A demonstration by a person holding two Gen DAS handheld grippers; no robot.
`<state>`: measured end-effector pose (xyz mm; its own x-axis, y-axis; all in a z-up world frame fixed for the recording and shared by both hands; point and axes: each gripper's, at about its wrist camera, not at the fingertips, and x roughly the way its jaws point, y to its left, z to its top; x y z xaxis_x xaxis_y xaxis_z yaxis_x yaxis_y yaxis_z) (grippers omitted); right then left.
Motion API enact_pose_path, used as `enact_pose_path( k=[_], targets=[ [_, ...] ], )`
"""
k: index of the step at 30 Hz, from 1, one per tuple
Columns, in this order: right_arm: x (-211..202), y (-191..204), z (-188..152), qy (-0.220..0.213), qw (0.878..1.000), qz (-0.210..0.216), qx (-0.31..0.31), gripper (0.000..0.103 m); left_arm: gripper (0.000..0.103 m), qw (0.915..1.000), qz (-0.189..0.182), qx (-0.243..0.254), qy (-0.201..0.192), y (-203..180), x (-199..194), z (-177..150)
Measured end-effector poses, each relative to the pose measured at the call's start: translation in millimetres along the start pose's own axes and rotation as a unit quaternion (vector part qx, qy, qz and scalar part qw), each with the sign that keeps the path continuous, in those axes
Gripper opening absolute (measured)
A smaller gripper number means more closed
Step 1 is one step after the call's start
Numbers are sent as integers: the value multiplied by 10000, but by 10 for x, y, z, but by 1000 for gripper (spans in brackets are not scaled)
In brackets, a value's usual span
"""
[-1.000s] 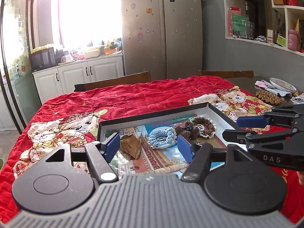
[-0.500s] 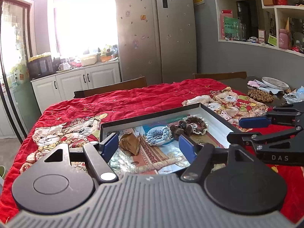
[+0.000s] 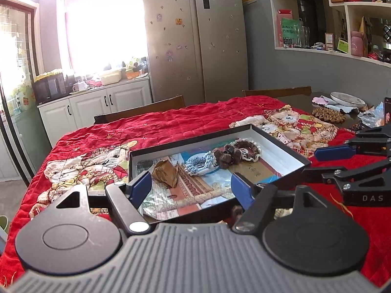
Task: Organize objects
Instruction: 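Move the left tool to the tan paper packet while the right tool reaches the cream crochet scrunchie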
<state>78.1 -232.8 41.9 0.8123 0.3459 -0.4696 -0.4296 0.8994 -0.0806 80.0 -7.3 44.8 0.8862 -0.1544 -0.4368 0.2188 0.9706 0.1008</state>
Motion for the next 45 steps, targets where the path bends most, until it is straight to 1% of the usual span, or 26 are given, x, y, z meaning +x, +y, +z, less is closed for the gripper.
enact_pose_path(
  k=[10, 13, 17, 23, 30, 34, 38, 43, 45],
  targets=[
    [-91, -54, -163, 67, 9999, 41, 81, 37, 83, 9999, -43, 43, 108, 9, -67, -130],
    [-95, -88, -215, 76, 9998, 33, 154, 37, 84, 9999, -57, 22, 121, 32, -73, -169],
    [-101, -122, -271, 92, 9997, 69, 236, 37, 85, 9998, -42, -38, 178, 78, -58, -221],
    [-75, -93, -344, 130, 9996, 153, 199, 37, 85, 9995, -54, -63, 302, 104, -4, -314],
    [60, -30, -442, 227, 9991, 298, 198, 37, 85, 9984, -96, -144, 543, 108, 169, -451],
    [178, 72, -445, 241, 9989, 406, 64, 36, 85, 9979, -170, -189, 600, 76, 266, -502],
    [341, 160, -442, 313, 9985, 451, -64, 32, 85, 9974, -189, -177, 671, 38, 356, -533],
    [516, 169, -434, 435, 9981, 431, 38, 28, 85, 9966, -284, -218, 747, -1, 433, -549],
    [572, 167, -437, 476, 9980, 402, 55, 26, 82, 9963, -308, -186, 780, -20, 461, -557]
  ],
)
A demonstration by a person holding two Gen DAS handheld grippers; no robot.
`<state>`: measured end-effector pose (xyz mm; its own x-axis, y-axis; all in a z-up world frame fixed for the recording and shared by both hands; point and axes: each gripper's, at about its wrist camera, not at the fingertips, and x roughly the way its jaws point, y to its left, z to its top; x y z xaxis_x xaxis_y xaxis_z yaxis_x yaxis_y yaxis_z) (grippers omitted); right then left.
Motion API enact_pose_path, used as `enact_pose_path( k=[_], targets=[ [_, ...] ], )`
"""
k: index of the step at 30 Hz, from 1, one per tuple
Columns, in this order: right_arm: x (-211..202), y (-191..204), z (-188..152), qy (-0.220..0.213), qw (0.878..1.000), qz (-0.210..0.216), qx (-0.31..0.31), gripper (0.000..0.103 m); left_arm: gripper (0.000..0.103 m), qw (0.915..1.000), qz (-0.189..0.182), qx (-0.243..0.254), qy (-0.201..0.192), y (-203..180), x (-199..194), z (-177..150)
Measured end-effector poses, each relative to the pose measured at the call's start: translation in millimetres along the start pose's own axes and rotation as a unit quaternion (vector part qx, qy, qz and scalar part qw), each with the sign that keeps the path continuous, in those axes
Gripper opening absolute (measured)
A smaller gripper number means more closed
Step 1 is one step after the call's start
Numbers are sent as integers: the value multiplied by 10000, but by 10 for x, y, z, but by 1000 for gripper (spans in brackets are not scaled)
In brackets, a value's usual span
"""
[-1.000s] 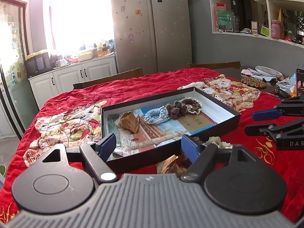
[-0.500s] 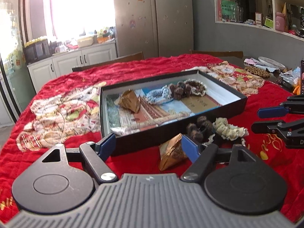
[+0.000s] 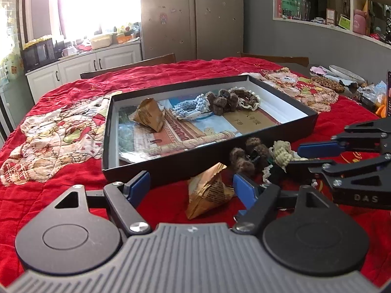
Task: Organize objects
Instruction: 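Move the left tool to the tan paper packet while the right tool reaches the cream crochet scrunchie, then close the left tool on the paper packet while the right tool closes on the crochet scrunchie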
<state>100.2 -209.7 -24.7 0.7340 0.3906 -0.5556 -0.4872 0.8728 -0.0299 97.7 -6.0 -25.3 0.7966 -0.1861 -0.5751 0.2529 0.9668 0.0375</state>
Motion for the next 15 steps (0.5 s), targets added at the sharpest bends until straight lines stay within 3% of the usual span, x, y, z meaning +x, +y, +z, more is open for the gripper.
enact_pose_path(
  k=[4, 15],
  targets=[
    [89, -10, -5, 77, 10000, -18, 24, 24, 77, 9999, -59, 10, 92, -29, 64, -10],
    [120, -22, -29, 115, 9999, 19, 15, 16, 51, 9993, -209, -114, 300, -49, 170, -19]
  ],
)
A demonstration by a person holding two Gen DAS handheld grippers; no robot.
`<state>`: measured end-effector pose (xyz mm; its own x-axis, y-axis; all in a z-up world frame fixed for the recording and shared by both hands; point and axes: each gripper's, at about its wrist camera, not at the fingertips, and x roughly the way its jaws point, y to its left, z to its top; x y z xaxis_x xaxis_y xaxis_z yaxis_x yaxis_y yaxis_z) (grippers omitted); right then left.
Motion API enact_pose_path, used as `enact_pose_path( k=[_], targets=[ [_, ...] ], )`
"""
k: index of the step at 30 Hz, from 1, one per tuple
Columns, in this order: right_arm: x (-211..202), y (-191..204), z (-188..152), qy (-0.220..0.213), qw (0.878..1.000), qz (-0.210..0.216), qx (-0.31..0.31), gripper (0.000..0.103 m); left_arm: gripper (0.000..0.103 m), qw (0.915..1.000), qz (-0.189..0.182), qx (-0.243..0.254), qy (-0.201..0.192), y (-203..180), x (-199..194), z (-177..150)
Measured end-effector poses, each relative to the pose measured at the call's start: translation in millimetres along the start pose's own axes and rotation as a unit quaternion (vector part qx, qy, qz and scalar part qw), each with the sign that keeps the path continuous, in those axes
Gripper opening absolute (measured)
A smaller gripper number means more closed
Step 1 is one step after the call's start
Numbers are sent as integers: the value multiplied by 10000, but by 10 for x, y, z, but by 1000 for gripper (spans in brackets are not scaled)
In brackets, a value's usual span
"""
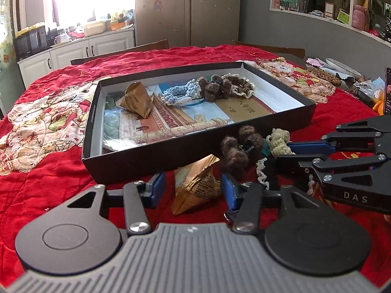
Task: Organize objects
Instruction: 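Close the left tool on the paper packet while the right tool closes on the crochet scrunchie, then lift both held items and carry them over the black box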
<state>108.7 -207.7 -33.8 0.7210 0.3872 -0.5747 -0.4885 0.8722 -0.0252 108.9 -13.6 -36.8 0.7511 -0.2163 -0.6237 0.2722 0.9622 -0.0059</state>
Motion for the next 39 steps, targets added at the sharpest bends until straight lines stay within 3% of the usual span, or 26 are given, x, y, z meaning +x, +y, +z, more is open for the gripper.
enact_pose_path(
  k=[12, 25, 39],
  targets=[
    [-47, -4, -10, -63, 10000, 16, 19, 14, 35, 10000, -29, -15, 21, -18, 4, 6],
    [-284, -73, 30, -387, 9991, -21, 144, 14, 33, 9999, 3, -115, -111, 44, -119, 22],
    [-589, -135, 166, -776, 9968, -159, 143, 14, 33, 9985, 27, -82, -544, 92, -464, 173]
  ],
)
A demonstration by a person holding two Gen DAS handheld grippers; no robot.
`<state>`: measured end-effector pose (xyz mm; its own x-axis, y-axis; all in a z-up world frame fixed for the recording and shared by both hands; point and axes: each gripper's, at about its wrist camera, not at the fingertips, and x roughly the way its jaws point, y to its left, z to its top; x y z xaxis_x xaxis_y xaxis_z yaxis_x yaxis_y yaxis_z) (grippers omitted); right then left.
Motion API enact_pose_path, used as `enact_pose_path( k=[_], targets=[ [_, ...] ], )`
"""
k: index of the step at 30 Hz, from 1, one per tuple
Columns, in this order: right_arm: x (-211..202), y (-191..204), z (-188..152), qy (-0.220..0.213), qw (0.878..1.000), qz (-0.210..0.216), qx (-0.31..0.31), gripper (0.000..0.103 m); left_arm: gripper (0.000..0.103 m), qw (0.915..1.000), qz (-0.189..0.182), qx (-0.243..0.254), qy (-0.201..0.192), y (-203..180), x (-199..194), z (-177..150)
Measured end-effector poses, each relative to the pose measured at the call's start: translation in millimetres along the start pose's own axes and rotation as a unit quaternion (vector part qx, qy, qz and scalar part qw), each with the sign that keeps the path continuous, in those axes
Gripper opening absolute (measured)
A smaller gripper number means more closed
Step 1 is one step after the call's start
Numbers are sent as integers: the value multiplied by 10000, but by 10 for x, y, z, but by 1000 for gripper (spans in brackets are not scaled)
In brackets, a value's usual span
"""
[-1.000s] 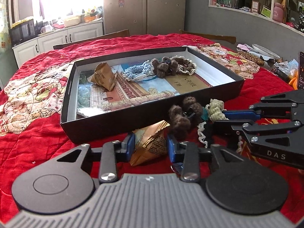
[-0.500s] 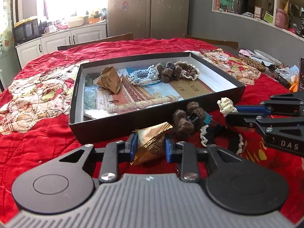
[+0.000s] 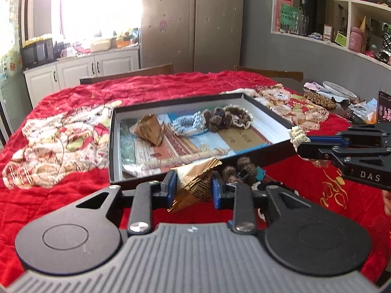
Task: Organize objects
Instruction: 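Lift both held items and carry them over the black box, then lower the paper packet and crochet scrunchie into the box with both tools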
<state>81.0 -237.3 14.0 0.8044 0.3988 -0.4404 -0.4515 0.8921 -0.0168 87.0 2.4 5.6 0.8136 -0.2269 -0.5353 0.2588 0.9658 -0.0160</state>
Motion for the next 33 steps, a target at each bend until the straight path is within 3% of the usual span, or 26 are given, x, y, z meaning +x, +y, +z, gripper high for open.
enact_pose_path(
  k=[18, 33],
  targets=[
    [172, -32, 423, -334, 9991, -182, -168, 14, 33, 9992, 63, -11, -392, -21, 74, 369],
    [858, -231, 902, -262, 9982, -510, -198, 14, 34, 9987, 244, -234, -380, 44, 635, 884]
  ],
)
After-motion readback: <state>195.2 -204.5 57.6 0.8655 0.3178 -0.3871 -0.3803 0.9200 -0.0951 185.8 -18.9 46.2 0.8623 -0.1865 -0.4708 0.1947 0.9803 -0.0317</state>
